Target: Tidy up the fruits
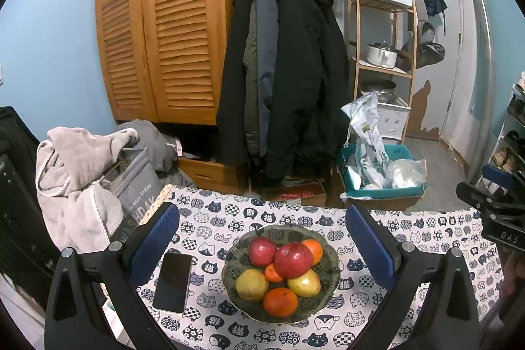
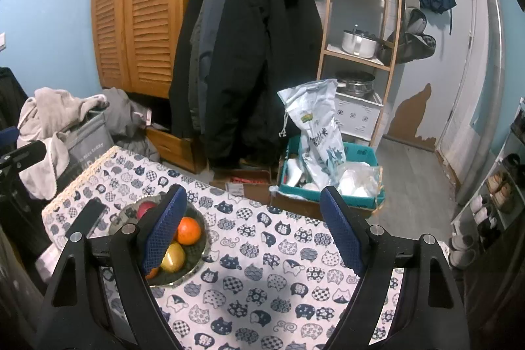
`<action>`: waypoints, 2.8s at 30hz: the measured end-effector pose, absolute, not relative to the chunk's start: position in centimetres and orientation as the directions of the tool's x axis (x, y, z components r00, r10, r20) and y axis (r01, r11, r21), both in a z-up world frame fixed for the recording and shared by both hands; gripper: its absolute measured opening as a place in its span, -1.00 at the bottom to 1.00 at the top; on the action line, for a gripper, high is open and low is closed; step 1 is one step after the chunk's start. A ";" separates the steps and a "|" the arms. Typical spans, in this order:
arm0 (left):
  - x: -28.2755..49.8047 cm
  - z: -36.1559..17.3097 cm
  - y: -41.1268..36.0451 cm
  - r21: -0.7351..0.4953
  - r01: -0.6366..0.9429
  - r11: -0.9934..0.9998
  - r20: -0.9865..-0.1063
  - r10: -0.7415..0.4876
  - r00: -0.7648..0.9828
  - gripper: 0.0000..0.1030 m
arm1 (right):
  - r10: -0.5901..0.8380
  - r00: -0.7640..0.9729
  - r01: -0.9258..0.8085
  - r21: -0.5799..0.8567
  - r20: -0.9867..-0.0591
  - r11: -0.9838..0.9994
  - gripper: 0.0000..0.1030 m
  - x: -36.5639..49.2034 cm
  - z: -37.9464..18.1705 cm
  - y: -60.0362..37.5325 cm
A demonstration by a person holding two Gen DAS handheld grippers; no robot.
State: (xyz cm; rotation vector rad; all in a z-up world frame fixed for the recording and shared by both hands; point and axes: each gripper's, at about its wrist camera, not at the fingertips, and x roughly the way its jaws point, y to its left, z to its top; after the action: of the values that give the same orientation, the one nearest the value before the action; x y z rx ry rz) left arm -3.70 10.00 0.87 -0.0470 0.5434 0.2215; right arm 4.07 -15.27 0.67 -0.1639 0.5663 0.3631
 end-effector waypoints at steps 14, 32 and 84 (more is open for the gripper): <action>-3.7 0.7 10.0 0.012 -0.225 0.974 -0.521 0.198 0.830 0.99 | 0.289 0.782 -0.379 -0.053 -0.552 0.924 0.60 4.2 0.6 -15.4; -3.9 0.8 9.7 0.023 -0.222 0.975 -0.516 0.202 0.832 0.99 | 0.290 0.782 -0.380 -0.052 -0.552 0.924 0.60 4.2 0.7 -15.4; -4.0 2.0 9.2 0.028 -0.240 0.970 -0.511 0.220 0.831 0.99 | 0.288 0.782 -0.379 -0.054 -0.552 0.924 0.60 4.2 0.6 -15.5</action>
State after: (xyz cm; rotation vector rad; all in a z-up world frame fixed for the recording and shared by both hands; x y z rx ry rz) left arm -4.02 9.16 1.98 -0.0377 0.5374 0.2441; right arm 4.19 -15.46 0.65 -0.1661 0.5681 0.3618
